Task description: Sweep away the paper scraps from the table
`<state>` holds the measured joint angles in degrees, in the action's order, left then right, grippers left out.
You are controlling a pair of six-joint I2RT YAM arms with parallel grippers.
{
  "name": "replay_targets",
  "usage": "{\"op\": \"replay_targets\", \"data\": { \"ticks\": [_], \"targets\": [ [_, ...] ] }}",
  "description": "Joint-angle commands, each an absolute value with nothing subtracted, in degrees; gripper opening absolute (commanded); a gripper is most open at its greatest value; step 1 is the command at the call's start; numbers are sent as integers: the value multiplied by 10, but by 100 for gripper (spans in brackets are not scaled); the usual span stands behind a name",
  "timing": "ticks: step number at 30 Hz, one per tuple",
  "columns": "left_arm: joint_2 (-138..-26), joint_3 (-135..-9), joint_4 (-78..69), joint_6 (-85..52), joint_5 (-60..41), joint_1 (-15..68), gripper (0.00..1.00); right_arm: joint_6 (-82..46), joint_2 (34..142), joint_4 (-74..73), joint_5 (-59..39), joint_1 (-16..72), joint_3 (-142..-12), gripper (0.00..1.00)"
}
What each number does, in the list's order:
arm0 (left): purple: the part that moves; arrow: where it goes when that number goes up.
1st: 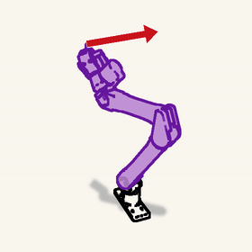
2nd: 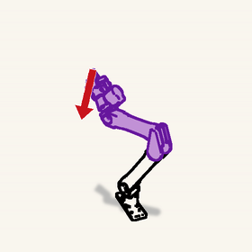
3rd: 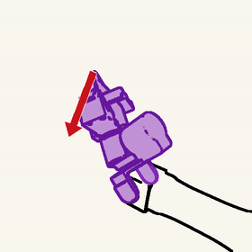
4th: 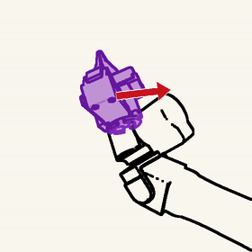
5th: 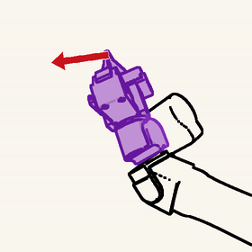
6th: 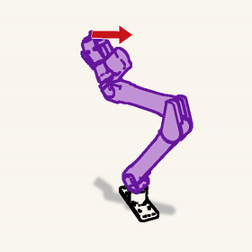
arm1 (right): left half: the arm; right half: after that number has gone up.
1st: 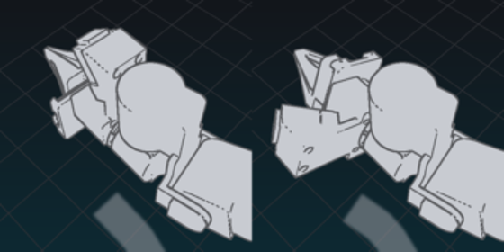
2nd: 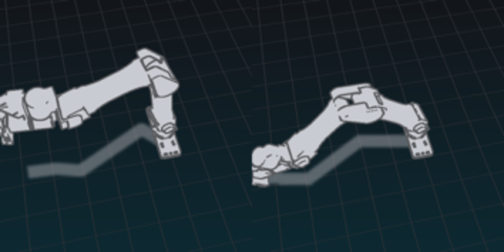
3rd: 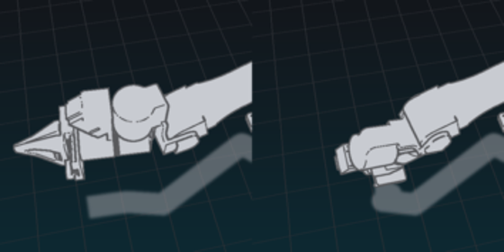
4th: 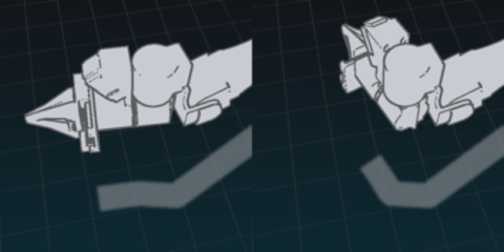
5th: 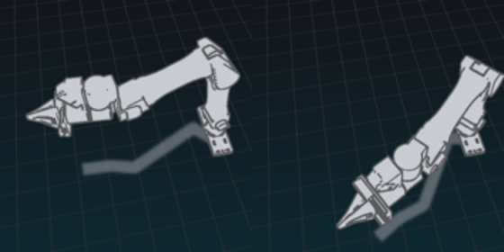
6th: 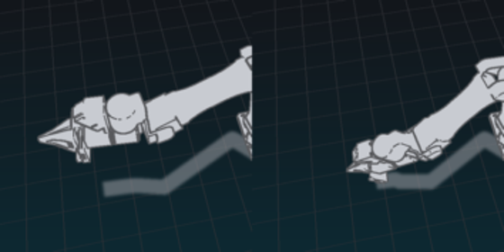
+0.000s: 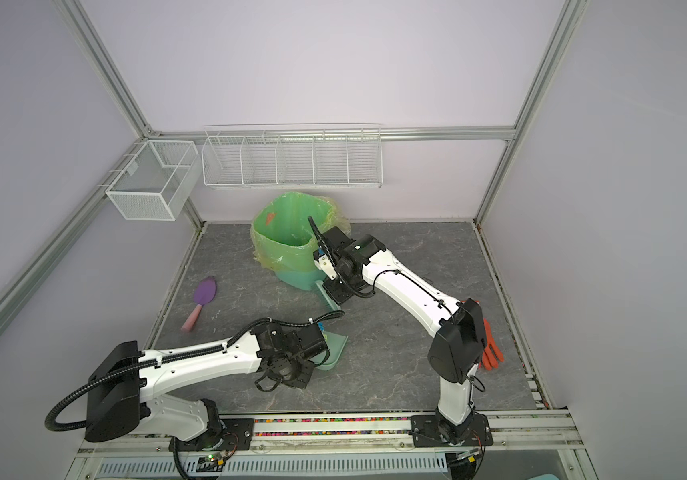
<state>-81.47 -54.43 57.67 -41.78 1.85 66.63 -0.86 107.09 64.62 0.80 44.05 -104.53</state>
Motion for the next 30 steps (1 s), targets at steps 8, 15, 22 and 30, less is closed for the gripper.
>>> {"op": "replay_targets", "data": {
  "ticks": [8, 15, 22, 30],
  "targets": [
    [-803, -537, 581, -418, 25, 648, 0, 47, 1113, 655, -47, 453, -1067, 7],
    [-805, -536, 580, -415, 29, 645, 0, 75, 1092, 669, -119, 472, -1035, 7],
    [-806, -537, 584, -413, 37, 644, 0, 41, 1017, 652, -128, 476, -966, 7],
    [-806, -543, 590, -405, 62, 644, 0, -43, 931, 602, -83, 456, -900, 7]
  ]
}}
